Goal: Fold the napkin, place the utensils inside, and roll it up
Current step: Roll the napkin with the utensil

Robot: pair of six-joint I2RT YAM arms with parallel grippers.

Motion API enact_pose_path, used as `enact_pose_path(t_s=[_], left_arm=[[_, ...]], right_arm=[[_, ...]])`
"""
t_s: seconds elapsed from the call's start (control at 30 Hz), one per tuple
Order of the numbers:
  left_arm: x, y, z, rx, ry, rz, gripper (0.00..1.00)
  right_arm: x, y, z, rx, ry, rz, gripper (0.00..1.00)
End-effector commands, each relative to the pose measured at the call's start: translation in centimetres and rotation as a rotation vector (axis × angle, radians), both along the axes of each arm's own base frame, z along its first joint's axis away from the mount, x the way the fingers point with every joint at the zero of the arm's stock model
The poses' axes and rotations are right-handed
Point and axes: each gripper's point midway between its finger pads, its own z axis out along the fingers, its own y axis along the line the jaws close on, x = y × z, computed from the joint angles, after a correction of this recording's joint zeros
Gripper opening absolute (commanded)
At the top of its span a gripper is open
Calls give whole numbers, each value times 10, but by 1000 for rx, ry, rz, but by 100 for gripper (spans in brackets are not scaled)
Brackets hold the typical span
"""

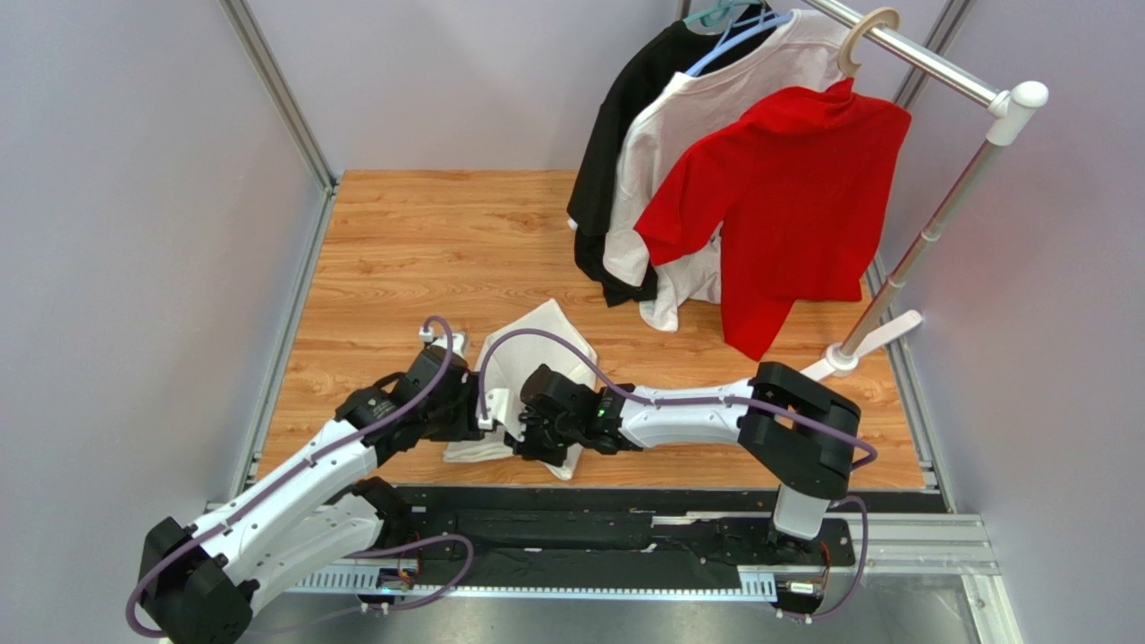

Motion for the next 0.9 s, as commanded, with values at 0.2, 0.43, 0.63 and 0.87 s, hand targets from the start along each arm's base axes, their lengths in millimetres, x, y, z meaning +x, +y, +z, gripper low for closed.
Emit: enact_pose_path(t_s=[0.2,0.43,0.63,0.87], left_arm=[[22,14,45,-69,-181,170,66],[22,6,49,-163,-275,115,66],[22,-6,49,-287,-362,81,66],[20,-26,54,-334,-430,-80,66]], right_arm=[[-21,-69,-63,-286,239,-101,0],[-19,-65,-56,-235,348,-113,0],[-12,-63,-39,-152,499,-125,0],[0,-66,-32,-116,645,-148,0]])
